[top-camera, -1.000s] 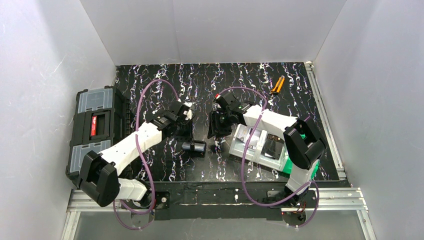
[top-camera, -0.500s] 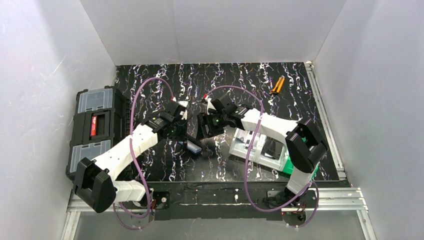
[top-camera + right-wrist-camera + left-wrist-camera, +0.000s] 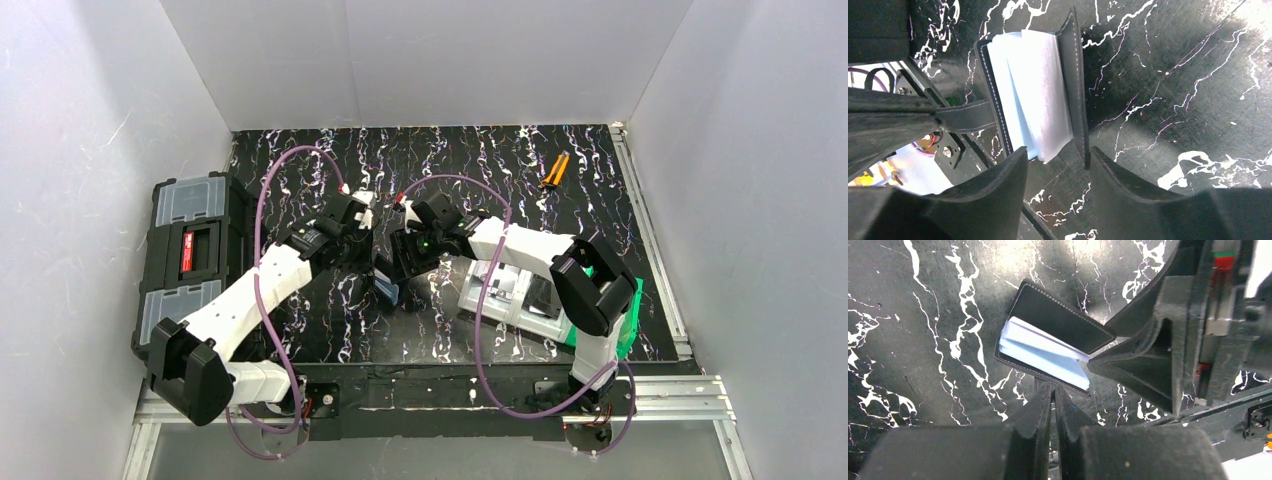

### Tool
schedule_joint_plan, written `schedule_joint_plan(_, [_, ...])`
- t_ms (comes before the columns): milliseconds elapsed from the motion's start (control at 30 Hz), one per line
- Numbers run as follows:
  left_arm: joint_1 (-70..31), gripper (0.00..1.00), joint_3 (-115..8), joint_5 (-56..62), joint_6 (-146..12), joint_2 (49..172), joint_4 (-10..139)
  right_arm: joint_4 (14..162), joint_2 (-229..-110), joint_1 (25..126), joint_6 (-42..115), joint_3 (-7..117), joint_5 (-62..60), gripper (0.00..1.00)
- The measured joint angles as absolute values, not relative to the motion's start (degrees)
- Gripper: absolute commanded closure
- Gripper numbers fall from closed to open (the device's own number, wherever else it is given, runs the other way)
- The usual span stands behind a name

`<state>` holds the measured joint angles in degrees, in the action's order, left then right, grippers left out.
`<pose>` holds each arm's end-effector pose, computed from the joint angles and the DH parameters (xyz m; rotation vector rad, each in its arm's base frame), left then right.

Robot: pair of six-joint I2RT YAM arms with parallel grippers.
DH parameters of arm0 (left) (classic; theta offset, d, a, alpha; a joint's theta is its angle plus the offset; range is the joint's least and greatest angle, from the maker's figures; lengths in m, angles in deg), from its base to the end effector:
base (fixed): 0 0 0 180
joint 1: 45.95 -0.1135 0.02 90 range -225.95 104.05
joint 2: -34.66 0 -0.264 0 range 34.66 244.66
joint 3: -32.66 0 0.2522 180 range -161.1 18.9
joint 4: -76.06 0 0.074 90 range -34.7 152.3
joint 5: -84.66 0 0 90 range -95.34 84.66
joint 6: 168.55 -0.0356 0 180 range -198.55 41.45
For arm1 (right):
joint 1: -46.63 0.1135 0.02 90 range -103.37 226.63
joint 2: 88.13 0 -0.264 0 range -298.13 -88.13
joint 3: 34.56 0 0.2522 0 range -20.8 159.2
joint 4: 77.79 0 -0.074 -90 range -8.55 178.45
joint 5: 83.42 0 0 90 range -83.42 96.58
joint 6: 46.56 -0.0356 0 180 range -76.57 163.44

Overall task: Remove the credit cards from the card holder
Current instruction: Open the card holder at the center of the board.

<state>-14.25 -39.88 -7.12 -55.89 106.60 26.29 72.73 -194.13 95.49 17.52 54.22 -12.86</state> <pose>0.2235 -0.1367 0.2842 0.1802 2.4602 -0.3853 0.2591 0.3146 0.2143 -0.6822 2.4836 0.9691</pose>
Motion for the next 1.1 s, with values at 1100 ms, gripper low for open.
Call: schedule_joint_plan(1100, [-15.2, 1.0, -38.3, -7.1, -51.5, 108.1, 21.3, 75.3, -190.3, 90.5, 7.0, 45.3, -6.6, 0.74])
